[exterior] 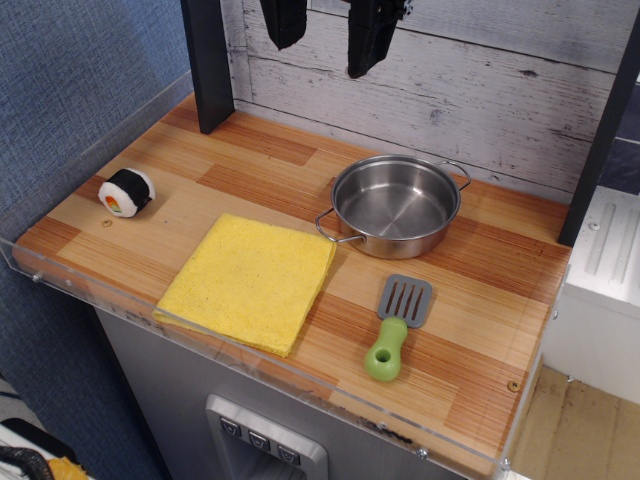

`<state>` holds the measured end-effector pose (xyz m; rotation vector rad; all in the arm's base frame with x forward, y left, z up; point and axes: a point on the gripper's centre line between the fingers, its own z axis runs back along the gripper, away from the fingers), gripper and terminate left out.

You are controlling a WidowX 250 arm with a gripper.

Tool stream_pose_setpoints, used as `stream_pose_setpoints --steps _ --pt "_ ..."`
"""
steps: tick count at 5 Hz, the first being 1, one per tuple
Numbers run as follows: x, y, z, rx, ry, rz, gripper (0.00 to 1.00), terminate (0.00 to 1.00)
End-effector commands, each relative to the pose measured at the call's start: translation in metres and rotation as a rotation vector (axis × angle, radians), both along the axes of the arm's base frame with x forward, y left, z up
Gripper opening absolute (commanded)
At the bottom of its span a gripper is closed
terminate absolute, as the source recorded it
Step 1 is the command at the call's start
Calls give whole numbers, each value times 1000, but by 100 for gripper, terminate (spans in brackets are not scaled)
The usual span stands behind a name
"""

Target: Place the silver bowl above the cloth's upper right corner.

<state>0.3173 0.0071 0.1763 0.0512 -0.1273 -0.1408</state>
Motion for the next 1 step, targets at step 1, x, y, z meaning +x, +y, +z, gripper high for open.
stream_pose_setpoints --steps 1 --pt "-5 2 13 1 -44 11 100 100"
